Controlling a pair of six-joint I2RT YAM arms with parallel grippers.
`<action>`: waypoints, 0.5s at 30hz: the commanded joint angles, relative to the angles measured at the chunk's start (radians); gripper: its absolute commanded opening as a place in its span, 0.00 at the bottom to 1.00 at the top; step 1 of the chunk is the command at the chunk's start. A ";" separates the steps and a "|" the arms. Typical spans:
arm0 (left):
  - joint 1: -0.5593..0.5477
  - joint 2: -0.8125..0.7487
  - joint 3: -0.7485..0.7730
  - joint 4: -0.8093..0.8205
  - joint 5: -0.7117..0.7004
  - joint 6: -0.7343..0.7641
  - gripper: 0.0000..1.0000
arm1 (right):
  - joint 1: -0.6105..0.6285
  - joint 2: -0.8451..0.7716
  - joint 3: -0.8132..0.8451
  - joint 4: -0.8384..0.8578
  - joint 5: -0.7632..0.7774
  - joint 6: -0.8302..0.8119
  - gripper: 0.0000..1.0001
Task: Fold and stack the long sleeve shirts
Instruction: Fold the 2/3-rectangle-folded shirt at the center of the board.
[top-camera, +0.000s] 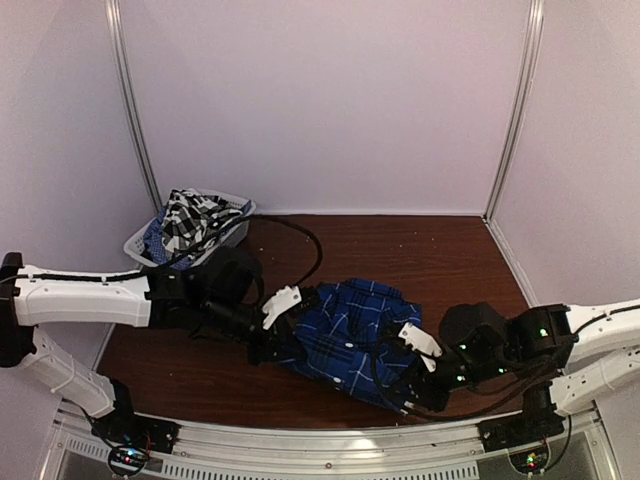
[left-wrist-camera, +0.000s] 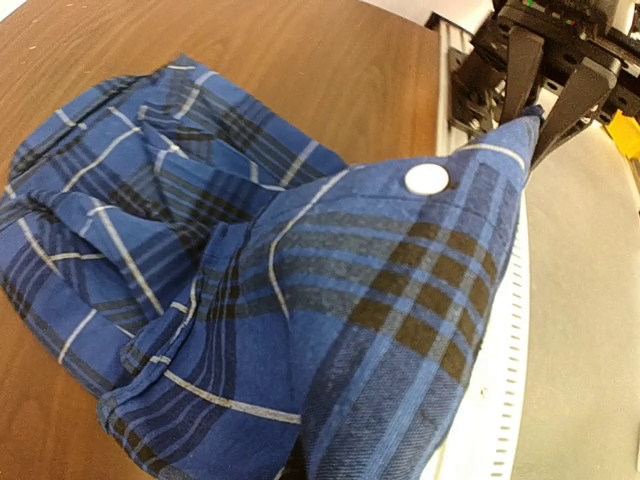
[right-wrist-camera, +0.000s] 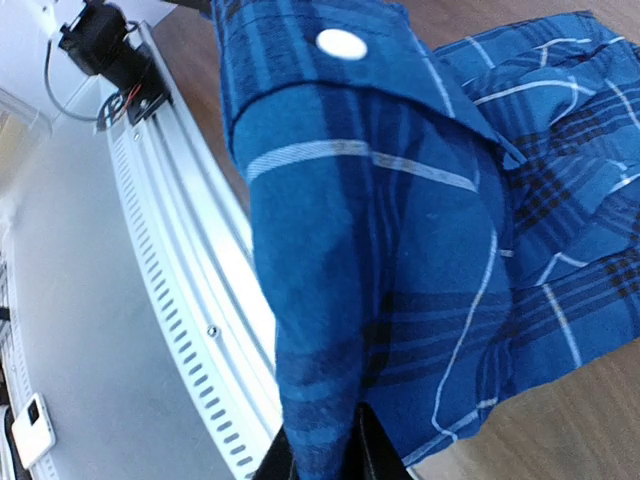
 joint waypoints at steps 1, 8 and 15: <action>0.106 0.061 0.093 0.009 0.159 0.086 0.00 | -0.168 -0.024 0.043 -0.038 -0.093 -0.078 0.18; 0.216 0.255 0.249 -0.002 0.285 0.133 0.00 | -0.382 0.046 0.089 -0.048 -0.182 -0.136 0.27; 0.315 0.406 0.398 -0.020 0.407 0.165 0.00 | -0.521 0.102 0.088 -0.006 -0.258 -0.151 0.37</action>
